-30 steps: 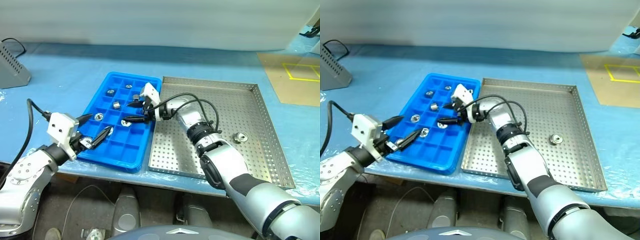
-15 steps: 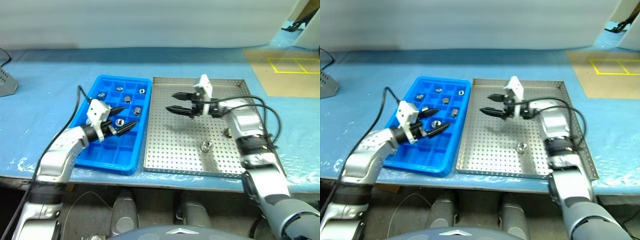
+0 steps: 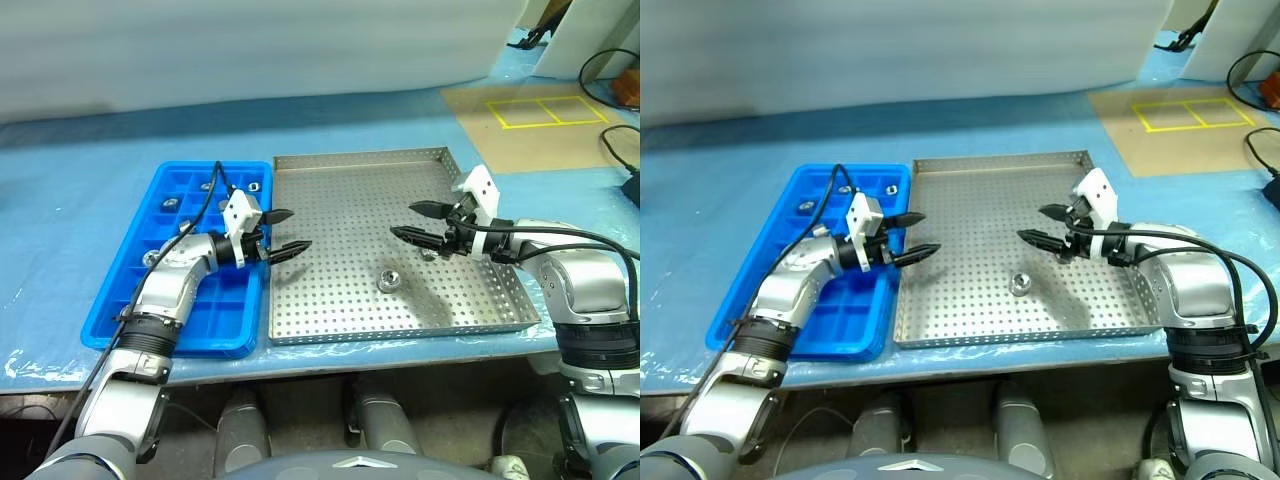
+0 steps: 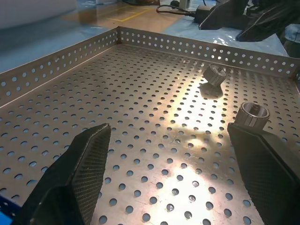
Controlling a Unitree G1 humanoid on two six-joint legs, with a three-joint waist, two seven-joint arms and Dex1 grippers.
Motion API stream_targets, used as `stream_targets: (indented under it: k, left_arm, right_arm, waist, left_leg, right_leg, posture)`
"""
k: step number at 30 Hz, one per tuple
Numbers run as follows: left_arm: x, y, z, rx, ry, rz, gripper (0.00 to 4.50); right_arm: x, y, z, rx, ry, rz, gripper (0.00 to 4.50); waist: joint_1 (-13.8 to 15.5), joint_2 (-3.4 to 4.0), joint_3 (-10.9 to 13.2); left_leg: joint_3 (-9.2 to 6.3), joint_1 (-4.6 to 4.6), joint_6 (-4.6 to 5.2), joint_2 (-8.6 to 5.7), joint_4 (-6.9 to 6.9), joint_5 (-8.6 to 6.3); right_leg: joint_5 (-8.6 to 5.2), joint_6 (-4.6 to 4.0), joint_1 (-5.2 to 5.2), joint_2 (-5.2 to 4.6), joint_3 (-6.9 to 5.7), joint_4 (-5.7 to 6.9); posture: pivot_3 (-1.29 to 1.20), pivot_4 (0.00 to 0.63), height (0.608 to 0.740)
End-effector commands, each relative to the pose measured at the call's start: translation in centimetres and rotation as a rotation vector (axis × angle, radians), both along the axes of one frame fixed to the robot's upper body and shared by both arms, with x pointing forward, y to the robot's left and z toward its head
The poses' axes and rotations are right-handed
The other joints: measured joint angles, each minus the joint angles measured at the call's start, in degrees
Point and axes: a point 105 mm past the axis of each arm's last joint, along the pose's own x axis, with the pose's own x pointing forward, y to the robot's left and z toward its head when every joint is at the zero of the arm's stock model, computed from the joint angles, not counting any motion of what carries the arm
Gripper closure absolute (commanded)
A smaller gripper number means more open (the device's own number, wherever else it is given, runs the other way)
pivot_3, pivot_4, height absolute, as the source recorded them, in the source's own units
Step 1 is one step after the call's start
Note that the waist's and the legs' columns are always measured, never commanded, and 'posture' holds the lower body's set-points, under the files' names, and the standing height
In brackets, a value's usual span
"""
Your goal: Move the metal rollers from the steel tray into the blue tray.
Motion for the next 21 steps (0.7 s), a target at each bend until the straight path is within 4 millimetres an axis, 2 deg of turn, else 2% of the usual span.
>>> stream_targets:
  k: [1,7,17,21]
  left_arm:
    - [0.3,-0.5,1.3,-0.001,-0.049,-0.022,0.26]
    - [-0.3,-1.6,2.5,-0.010,-0.063,-0.049,0.26]
    - [-1.3,-2.9,4.8,-0.001,-0.058,-0.080,0.26]
    - [-1.5,-3.1,5.3,-0.001,-0.055,-0.081,0.26]
  right_arm:
    - [0.3,-1.0,-0.9,-0.019,0.022,-0.085,0.85]
    - [0.8,-3.4,-4.0,-0.041,0.128,-0.268,0.85]
    - [-0.4,-5.0,-7.5,-0.055,0.233,-0.381,0.85]
    - [0.1,-4.3,-6.9,-0.008,0.193,-0.380,1.78]
  waist:
    - [-0.28,0.00,0.00]
    - [-0.52,0.00,0.00]
    - [-0.68,0.02,-0.01]
    - [-0.68,0.02,-0.01]
  left_leg:
    - [0.00,-0.02,0.02,0.00,0.01,-0.01]
    - [0.00,-0.13,0.15,-0.02,0.03,-0.09]
    - [0.03,-0.07,0.21,0.01,0.07,-0.13]
    - [0.03,-0.03,0.24,0.00,0.15,-0.16]
  right_leg:
    - [0.01,-0.02,0.00,0.00,0.00,-0.03]
    - [0.20,-0.32,0.01,-0.01,-0.01,-0.16]
    - [0.16,-0.25,0.09,0.00,-0.01,-0.22]
    - [-0.01,0.05,0.18,-0.01,0.00,-0.22]
  posture:
    - [-0.45,0.150,0.740]
    - [-0.46,0.150,0.740]
    - [-0.47,0.150,0.740]
    - [-0.47,0.150,0.740]
